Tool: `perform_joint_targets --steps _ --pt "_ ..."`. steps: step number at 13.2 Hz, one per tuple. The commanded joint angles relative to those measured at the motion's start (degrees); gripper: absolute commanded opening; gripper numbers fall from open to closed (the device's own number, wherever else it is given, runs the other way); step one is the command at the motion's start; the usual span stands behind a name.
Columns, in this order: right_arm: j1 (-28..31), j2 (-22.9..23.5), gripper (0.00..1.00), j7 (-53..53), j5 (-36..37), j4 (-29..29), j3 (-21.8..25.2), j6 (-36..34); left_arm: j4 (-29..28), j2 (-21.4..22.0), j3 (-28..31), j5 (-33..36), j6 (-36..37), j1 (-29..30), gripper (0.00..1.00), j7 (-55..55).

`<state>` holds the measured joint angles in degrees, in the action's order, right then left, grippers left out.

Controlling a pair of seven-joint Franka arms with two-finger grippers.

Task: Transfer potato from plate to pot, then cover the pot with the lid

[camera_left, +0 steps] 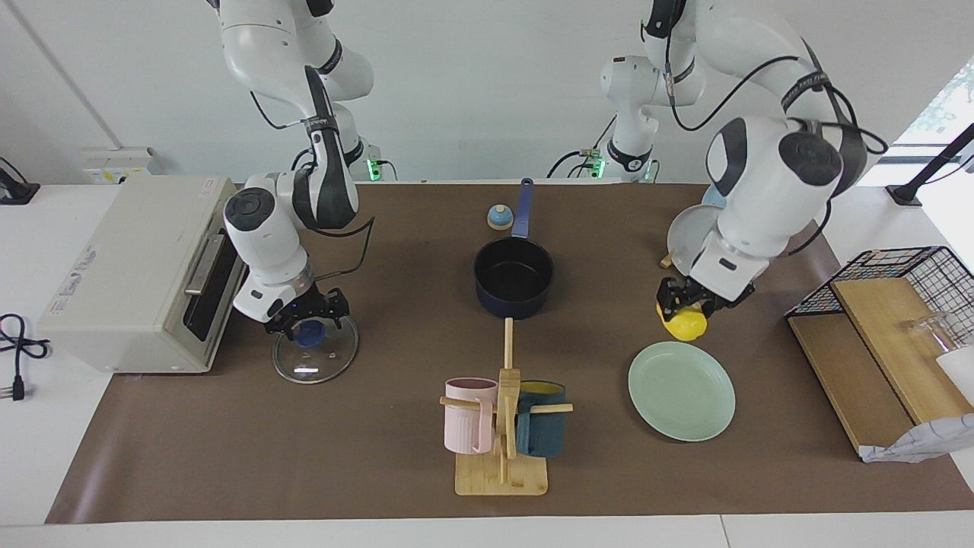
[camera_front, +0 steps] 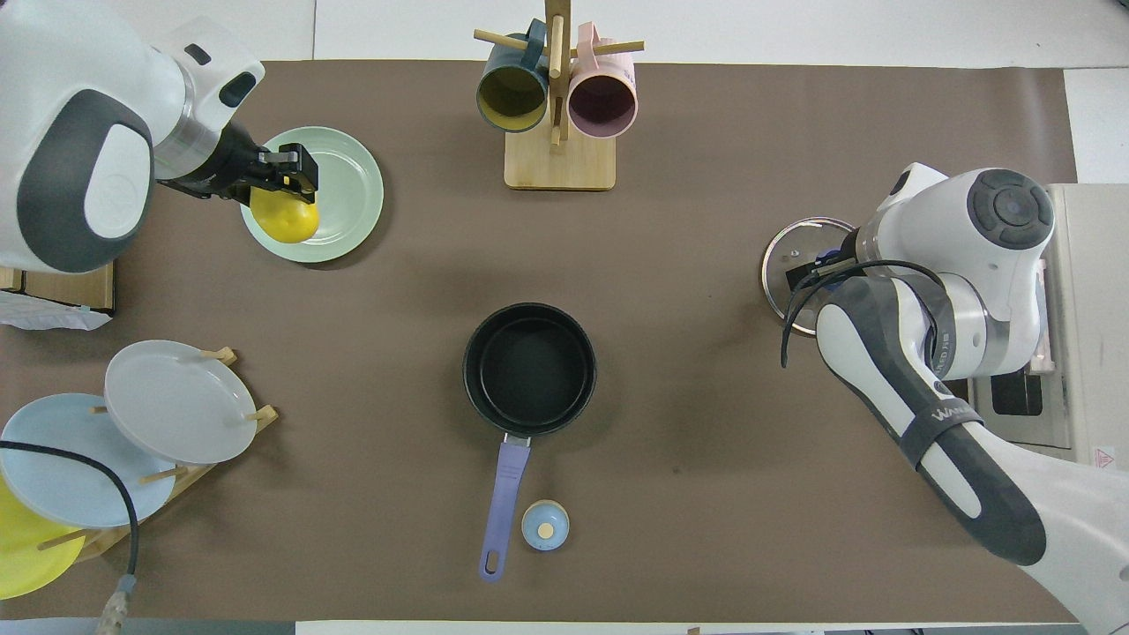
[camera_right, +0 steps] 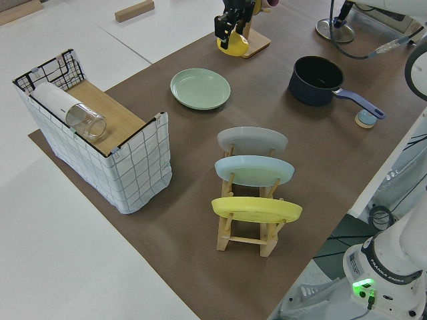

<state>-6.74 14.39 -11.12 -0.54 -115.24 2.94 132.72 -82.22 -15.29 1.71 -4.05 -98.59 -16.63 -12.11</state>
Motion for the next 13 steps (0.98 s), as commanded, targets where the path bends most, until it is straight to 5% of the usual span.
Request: perform_joint_targets --steps 1,4,6,13 --pt "1.2 0.3 1.00 -2.2 0.5 0.6 -0.2 -0.6 -8.3 6.9 0.7 -1.0 0.3 -7.6 0.00 -6.7" --pt "1.9 0.7 1.00 -2.2 0.5 -0.3 -0.3 0.5 -21.3 13.0 0.7 -1.3 -9.7 -15.9 0.00 -10.9" --pt "2.0 0.8 0.91 -2.1 0.5 -0.3 -0.3 0.3 -31.5 17.0 0.7 -1.3 -18.8 -20.2 0.00 -12.1" --pt "1.8 0.8 0.73 -2.0 0.5 -0.3 -0.3 0.4 -38.1 11.3 0.8 -0.8 -35.1 -25.5 0.00 -14.3"
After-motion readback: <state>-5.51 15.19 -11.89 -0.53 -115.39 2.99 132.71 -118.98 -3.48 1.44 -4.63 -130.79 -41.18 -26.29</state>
